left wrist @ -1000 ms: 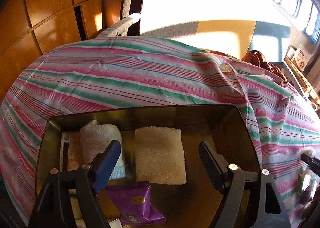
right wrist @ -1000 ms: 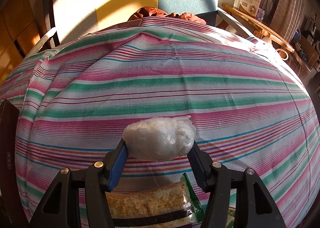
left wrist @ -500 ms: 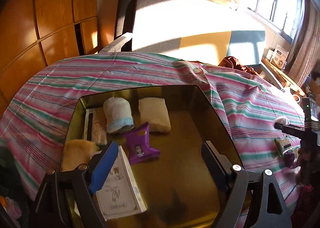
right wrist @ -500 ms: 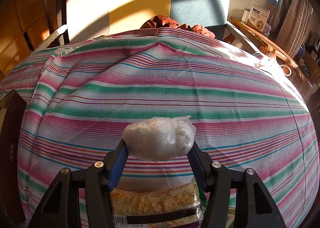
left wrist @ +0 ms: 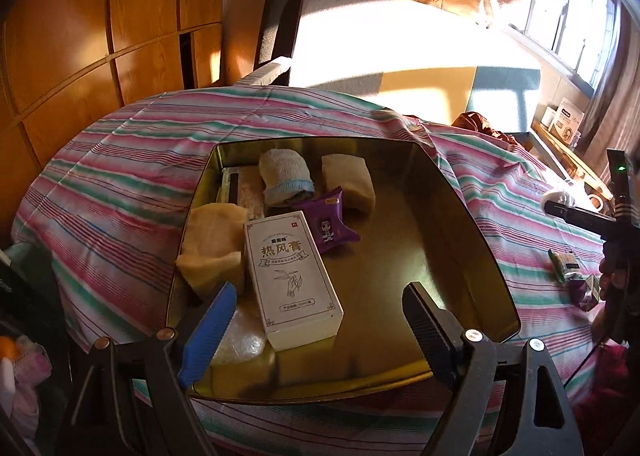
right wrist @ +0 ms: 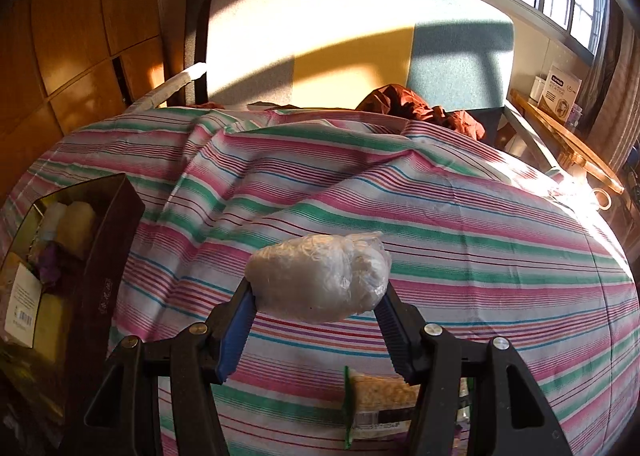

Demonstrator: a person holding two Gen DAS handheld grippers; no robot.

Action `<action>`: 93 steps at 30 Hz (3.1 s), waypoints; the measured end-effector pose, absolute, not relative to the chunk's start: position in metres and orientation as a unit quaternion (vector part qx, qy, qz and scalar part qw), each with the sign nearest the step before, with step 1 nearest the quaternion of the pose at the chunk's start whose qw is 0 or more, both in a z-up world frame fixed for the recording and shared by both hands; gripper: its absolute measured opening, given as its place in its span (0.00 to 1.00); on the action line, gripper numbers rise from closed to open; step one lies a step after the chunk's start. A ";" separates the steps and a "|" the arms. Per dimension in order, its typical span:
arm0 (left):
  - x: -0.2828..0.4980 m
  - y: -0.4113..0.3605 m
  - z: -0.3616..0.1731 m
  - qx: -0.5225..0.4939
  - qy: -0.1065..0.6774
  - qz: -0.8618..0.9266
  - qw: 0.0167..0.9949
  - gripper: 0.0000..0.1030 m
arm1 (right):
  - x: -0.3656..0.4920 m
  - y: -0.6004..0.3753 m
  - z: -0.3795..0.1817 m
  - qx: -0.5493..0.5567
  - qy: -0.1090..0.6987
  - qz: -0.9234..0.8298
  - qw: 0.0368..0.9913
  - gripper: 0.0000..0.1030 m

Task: Organize objects
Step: 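Lower the plastic-wrapped ball into the gold tray and open the right tool, then move both tools back toward the remaining items, right tool nearing another sponge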

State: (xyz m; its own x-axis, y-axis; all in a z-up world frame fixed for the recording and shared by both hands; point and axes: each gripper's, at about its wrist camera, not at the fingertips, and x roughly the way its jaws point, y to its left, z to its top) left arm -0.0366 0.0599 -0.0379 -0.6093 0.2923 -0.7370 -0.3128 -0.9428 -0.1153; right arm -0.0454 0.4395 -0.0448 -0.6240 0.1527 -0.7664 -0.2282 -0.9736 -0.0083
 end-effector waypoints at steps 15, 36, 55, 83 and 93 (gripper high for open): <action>-0.031 0.027 -0.036 -0.402 -0.029 0.898 0.176 0.83 | -0.137 0.248 -0.044 -0.450 -0.081 0.888 -0.049 0.58; -0.033 0.008 -0.044 -0.409 -0.047 0.897 0.161 0.85 | -0.171 0.234 -0.065 -0.465 -0.115 0.878 -0.015 0.74; -0.022 0.013 -0.036 -0.395 -0.037 0.903 0.164 0.85 | -0.081 0.212 -0.020 -0.396 -0.081 0.915 0.011 0.74; -0.004 0.065 -0.030 -0.389 0.024 0.897 0.208 0.85 | 0.026 0.314 -0.008 -0.378 -0.013 0.917 0.127 0.74; 0.004 0.093 -0.027 -0.387 0.047 0.890 0.236 0.85 | 0.058 0.366 -0.013 -0.383 0.005 0.905 0.184 0.74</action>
